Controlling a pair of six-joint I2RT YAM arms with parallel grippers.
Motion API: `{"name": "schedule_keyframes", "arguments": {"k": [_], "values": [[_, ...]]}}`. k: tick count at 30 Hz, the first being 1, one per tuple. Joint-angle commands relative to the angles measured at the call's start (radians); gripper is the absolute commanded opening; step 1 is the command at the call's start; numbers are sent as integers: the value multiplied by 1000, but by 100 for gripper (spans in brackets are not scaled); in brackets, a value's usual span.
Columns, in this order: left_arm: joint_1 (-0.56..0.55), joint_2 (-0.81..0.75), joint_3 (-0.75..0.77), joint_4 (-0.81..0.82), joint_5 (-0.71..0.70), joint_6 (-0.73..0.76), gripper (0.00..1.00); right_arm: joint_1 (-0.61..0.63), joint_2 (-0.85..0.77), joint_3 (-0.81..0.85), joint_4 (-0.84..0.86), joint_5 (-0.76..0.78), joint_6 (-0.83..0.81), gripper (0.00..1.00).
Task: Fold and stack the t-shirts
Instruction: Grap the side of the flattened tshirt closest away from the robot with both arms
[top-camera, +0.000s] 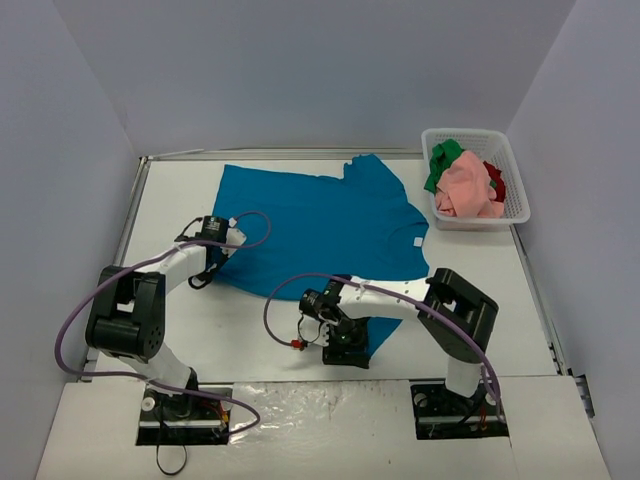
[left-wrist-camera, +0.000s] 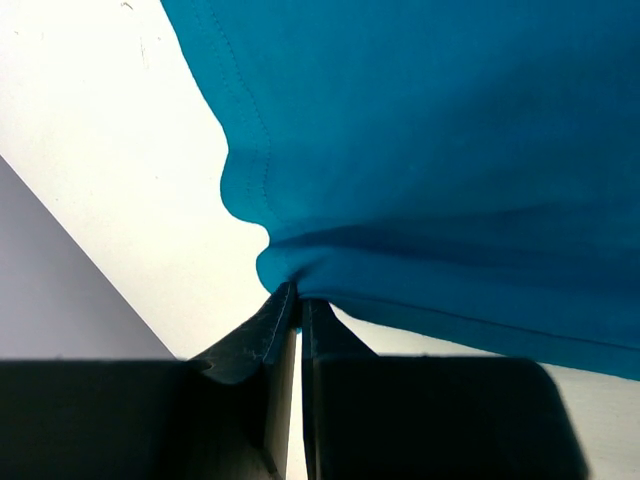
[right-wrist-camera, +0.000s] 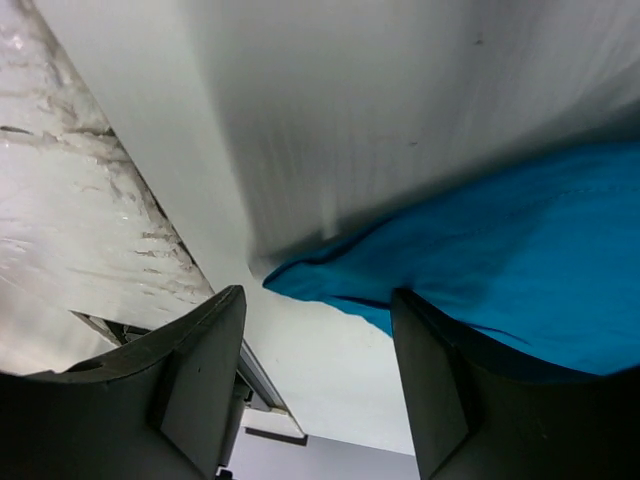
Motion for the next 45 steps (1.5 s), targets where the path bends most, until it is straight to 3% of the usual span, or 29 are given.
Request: {"name": "schedule_keyframes", "arguments": {"k": [1,4,12,13,20,21,23,28,30,31,33,38,41,42,45], "values": [[1,-7,0,4,0,-20,2,10,28,43,-24,31,34,56],[1,-17,-3,2,10,-20,2,16,59,59,-7,48,45,55],[1,-37,-6,2,28,-22,2,33,132,57,7,91,65,39],[0,-39,-6,1,29,-22,2,35,139,57,13,94,66,29],[0,-48,-13,2,42,-23,2,36,183,73,32,102,74,1],[0,-53,-17,4,43,-22,2,36,186,71,33,105,77,0],[0,-56,-18,2,48,-22,2,36,186,70,29,106,79,13],[0,-60,-14,-1,52,-22,2,36,171,82,-2,54,68,34],[0,-60,-10,-4,52,-23,2,36,168,85,-7,28,63,37],[0,-60,-12,-4,52,-23,2,36,163,86,-11,19,57,46],[0,-62,-13,-4,52,-25,2,36,169,86,-16,8,56,49],[0,-68,-15,-6,51,-23,2,45,192,88,-5,2,49,49],[0,-70,-15,-7,53,-23,2,62,218,96,32,45,69,37],[0,-73,-15,-9,52,-25,2,64,232,96,47,57,81,26],[0,-77,-15,-9,52,-23,2,67,281,99,65,76,92,17]]}}
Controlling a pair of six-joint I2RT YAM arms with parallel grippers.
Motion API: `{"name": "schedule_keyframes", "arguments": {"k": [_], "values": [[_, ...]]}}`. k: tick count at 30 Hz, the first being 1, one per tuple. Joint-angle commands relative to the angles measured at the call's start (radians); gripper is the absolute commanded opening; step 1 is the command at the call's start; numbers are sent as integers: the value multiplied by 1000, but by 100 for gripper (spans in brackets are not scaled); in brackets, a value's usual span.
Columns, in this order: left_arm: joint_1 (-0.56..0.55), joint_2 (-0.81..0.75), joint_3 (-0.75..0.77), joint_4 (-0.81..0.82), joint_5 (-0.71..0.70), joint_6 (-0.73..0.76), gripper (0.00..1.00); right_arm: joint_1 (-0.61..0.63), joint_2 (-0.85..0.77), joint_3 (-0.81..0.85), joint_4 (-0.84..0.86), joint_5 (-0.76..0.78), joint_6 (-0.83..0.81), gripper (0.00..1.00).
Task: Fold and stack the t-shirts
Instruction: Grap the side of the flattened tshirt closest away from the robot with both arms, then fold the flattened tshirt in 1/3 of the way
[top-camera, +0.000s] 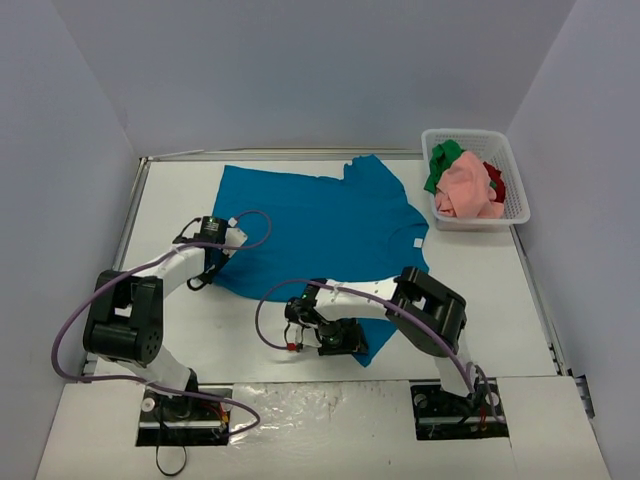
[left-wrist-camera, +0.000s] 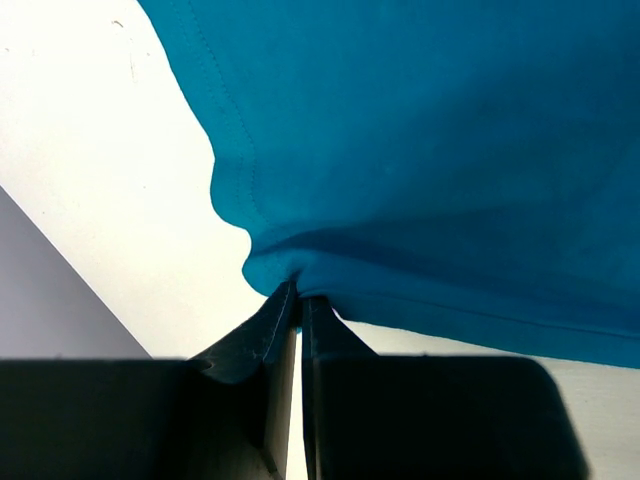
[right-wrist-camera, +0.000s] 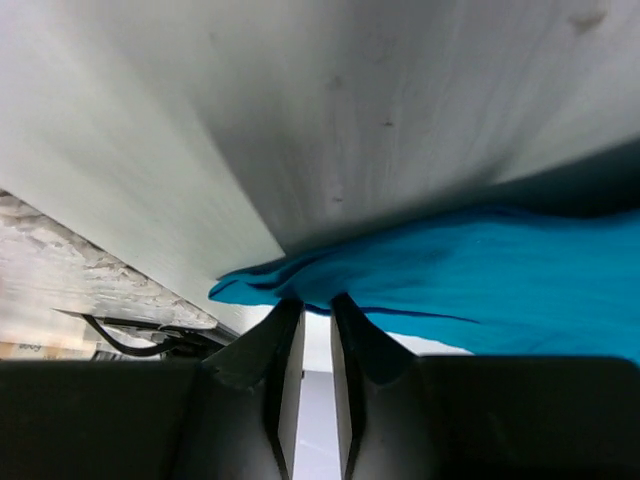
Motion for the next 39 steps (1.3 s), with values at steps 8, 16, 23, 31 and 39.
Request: {"name": "schedule_keyframes", "arguments": {"k": [8,16,23,31,39], "values": [[0,-54,-13,-4,4,-12,2,17,44,-44,145,-49,11,0],[0,-70,4,-23,11,-10,2,-40,-40,-45,106,-18,9,0],[-26,-175,-16,-122,67,46,2,-258,-258,13,-29,-59,-72,0],[-85,-312,-55,-214,60,66,2,-381,-373,4,-126,-79,-126,0],[-102,-412,-71,-286,35,65,2,-528,-408,34,-164,-67,-170,0]]}}
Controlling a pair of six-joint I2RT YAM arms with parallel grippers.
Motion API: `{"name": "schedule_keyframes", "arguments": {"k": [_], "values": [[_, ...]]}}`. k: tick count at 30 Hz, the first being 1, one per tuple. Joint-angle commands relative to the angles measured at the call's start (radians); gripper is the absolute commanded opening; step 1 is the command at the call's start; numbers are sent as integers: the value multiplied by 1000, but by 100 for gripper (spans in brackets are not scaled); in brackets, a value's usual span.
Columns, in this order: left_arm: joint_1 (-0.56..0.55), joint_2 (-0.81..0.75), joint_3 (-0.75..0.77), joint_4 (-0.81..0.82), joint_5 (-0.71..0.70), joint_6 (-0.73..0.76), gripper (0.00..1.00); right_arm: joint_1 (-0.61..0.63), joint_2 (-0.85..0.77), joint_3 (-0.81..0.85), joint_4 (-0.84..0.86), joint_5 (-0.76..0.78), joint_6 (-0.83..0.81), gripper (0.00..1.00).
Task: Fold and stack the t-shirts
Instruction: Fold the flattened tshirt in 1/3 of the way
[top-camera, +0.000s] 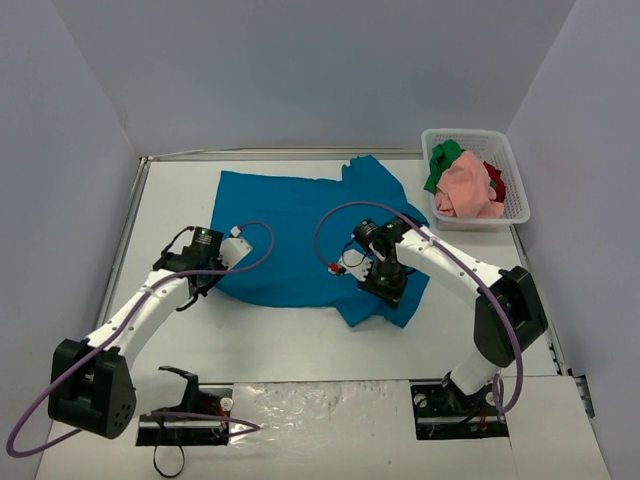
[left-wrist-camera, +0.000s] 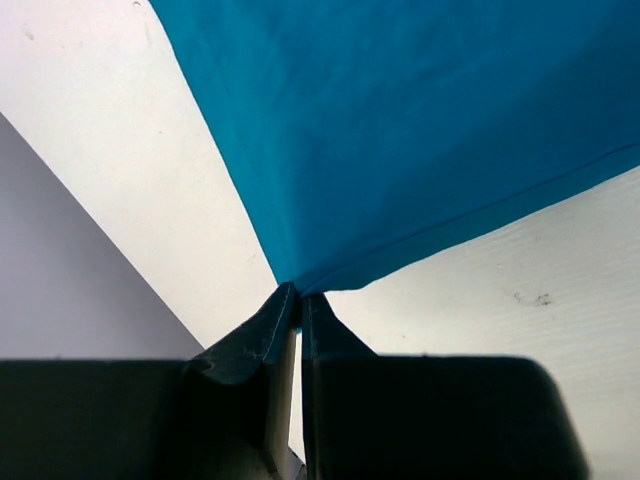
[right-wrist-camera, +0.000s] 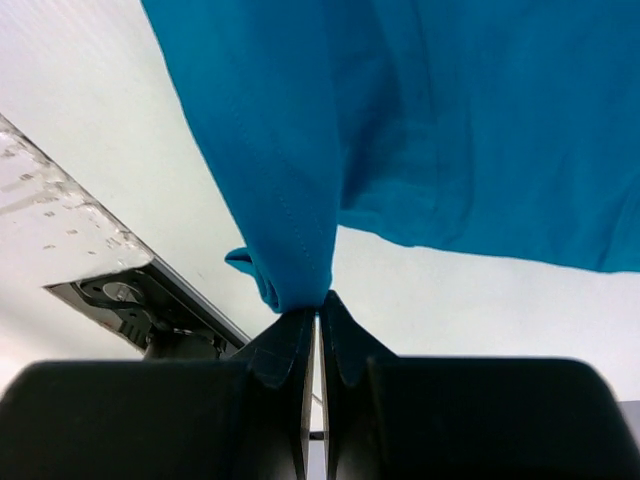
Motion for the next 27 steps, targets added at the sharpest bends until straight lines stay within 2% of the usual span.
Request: {"name": "schedule_keyframes", "arguments": {"k": [1,10,18,27], "values": [[-8,-66,-5,-76,-20,19,2,-87,-46,45,-99,9,-46,0],[-22,-166,2,-193,5,48,2,-266,-10,269,-228,-3,-141,0],[-28,-200,-44,-239,19,98,2,-274,-17,292,-227,0,-123,0],[-28,-194,-76,-118,-47,50,2,-286,24,320,-170,9,-102,0]]}}
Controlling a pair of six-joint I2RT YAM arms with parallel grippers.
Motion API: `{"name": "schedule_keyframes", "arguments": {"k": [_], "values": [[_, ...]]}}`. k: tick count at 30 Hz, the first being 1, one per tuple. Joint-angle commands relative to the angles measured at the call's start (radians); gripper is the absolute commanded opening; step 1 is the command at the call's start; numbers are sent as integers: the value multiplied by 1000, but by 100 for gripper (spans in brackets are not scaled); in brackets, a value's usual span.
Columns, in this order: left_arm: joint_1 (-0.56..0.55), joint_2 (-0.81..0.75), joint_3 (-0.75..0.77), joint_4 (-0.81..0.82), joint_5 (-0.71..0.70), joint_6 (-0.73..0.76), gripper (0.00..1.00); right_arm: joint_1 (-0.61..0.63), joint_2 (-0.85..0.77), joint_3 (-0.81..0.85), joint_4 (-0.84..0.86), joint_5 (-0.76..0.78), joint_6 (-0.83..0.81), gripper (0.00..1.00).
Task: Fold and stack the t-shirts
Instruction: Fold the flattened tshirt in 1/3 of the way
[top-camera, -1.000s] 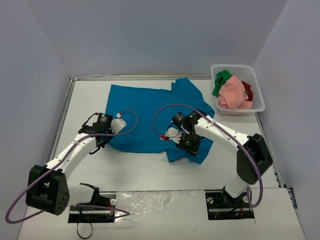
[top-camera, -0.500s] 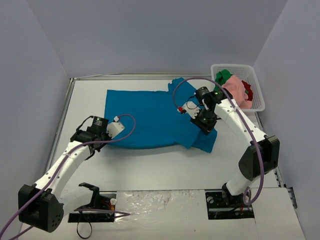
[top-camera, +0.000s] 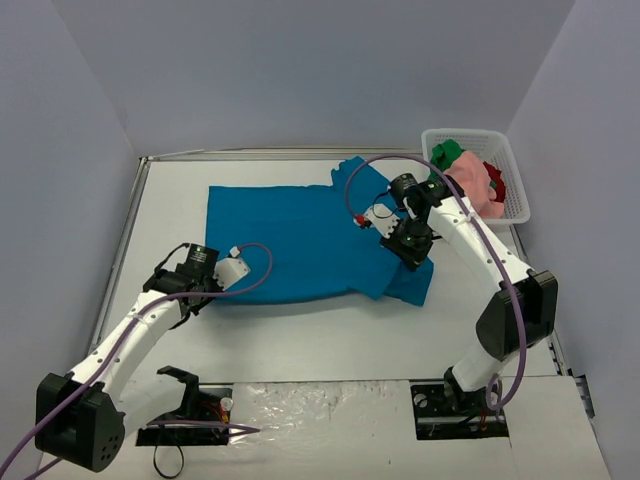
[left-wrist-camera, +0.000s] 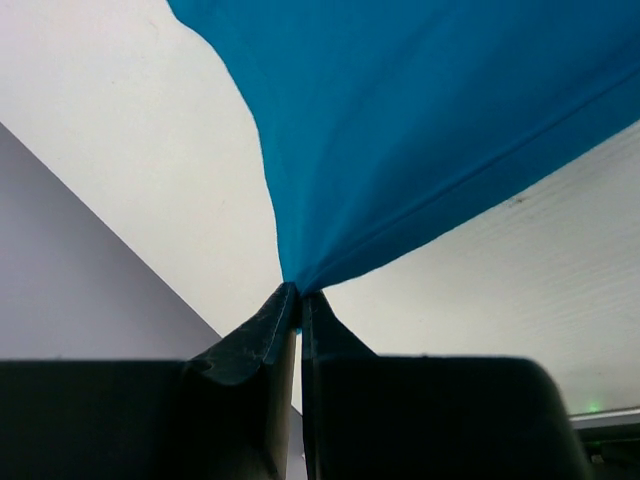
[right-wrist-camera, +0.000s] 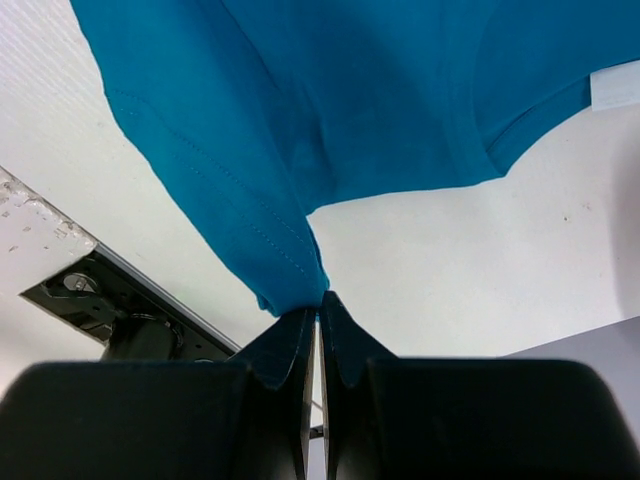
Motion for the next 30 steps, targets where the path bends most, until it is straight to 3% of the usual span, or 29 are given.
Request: {"name": "schedule_keyframes", "arguments": {"k": [1,30], "values": [[-2,8,12,59,-63,-22,2,-14,32,38,-23,22,10,0],[15,307,205,152,-149,-13,2,-41,477,511,-38,78,-25,0]]}}
